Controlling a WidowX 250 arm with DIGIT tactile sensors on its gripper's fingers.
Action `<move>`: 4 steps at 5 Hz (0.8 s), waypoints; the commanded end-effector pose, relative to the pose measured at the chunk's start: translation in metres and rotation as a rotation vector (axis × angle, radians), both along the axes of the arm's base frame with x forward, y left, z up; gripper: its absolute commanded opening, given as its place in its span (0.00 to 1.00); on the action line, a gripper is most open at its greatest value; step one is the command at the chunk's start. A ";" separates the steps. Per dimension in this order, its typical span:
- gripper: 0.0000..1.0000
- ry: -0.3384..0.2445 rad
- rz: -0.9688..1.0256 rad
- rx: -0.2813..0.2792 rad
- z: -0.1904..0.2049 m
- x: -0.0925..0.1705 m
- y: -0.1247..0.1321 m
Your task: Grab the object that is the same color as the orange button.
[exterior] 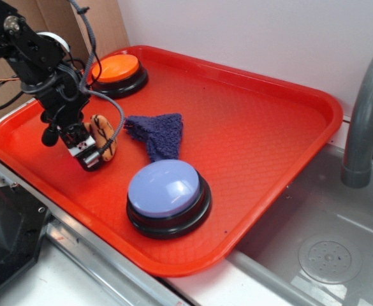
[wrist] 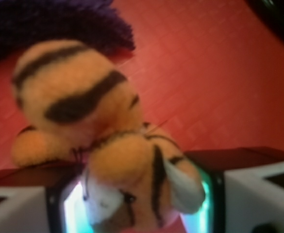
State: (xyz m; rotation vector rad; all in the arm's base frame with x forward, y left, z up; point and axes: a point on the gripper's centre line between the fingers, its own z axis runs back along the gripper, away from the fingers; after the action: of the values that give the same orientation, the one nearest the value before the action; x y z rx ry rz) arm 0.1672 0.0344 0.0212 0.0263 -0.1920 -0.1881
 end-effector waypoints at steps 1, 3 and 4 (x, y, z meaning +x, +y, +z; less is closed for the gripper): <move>0.00 0.028 0.269 -0.008 0.057 0.014 -0.005; 0.00 0.096 0.434 -0.126 0.149 0.031 -0.021; 0.00 0.034 0.450 -0.110 0.179 0.042 -0.028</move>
State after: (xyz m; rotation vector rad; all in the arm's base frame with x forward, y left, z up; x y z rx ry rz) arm 0.2006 0.0050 0.1841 -0.0382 -0.0985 0.2807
